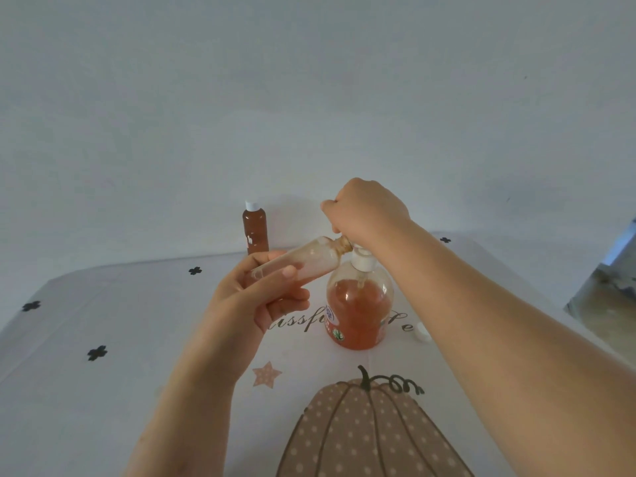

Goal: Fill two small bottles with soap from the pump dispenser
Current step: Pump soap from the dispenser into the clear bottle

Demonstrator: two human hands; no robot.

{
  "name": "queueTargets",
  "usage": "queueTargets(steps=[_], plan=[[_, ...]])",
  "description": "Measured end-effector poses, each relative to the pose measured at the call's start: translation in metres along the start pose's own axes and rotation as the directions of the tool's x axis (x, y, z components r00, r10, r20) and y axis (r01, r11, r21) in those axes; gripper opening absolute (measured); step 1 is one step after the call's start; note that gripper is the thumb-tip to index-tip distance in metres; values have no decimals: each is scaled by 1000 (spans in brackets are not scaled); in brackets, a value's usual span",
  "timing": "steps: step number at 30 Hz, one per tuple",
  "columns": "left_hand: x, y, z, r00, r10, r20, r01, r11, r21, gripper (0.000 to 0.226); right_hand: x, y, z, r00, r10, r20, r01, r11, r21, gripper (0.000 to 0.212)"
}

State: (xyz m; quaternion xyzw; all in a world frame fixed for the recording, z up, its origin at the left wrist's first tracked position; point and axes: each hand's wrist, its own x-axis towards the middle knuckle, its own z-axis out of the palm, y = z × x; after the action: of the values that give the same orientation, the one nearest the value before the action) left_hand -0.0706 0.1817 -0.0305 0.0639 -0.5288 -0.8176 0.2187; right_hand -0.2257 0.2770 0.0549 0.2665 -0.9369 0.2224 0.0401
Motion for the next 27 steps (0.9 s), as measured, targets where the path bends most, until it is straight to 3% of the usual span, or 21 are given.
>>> queueTargets(steps=[11, 19, 27], plan=[[3, -4, -2, 1000, -6, 4, 6, 1000, -1, 29, 1, 3, 3, 1000, 16, 10, -16, 1000, 21, 27], [0, -1, 1, 1000, 15, 2, -15, 1000, 11, 44, -2, -2, -7, 999, 15, -38, -13, 998, 61, 27], [-5, 1, 7, 1000, 20, 14, -19, 999, -43, 23, -3, -3, -14, 999, -23, -48, 22, 1000, -13, 25]])
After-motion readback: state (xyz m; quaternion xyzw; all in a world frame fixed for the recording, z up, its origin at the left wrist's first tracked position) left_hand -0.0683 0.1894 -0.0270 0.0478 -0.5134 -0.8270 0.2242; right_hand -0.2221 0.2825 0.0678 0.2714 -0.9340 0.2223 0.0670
